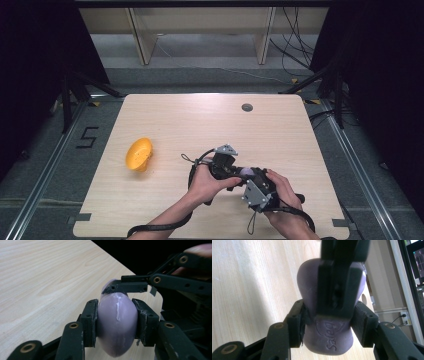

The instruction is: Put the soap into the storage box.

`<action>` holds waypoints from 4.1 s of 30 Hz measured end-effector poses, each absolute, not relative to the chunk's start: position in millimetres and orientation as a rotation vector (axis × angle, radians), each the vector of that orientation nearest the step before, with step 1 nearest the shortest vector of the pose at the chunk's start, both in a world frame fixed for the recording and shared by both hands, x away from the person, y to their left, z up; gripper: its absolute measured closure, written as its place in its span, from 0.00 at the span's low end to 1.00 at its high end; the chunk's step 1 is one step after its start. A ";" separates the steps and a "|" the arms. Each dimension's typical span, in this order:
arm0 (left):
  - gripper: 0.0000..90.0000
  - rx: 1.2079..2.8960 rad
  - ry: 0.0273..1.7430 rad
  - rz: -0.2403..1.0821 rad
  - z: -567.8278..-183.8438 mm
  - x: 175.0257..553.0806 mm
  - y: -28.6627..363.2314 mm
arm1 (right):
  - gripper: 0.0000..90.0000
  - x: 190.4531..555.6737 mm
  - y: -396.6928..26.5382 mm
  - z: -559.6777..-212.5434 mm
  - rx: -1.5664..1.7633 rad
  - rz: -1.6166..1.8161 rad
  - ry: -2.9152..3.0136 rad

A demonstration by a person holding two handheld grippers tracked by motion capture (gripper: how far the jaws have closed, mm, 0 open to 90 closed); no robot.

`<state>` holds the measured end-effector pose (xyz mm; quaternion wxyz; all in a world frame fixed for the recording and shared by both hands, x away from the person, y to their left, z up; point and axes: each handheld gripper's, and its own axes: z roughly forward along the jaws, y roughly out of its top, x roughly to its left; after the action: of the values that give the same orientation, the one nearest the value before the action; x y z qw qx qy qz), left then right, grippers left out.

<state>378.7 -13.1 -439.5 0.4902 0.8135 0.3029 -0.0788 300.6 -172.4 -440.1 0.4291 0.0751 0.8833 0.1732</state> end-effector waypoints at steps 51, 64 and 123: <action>0.66 1.967 0.828 0.136 -415.2 370.2 73.0 | 0.44 298.1 -220.8 -443.6 0.641 0.509 2.276; 0.66 1.916 0.902 0.173 -413.7 366.5 107.2 | 0.45 299.7 -229.3 -443.5 0.696 0.502 2.268; 0.65 1.726 1.133 0.419 -414.3 364.0 205.7 | 0.49 300.7 -233.3 -441.4 0.671 0.475 2.241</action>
<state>364.0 205.7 -414.3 0.4946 0.7122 0.4673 0.1727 300.7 -233.3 -441.4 0.3684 0.2614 0.8727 0.1851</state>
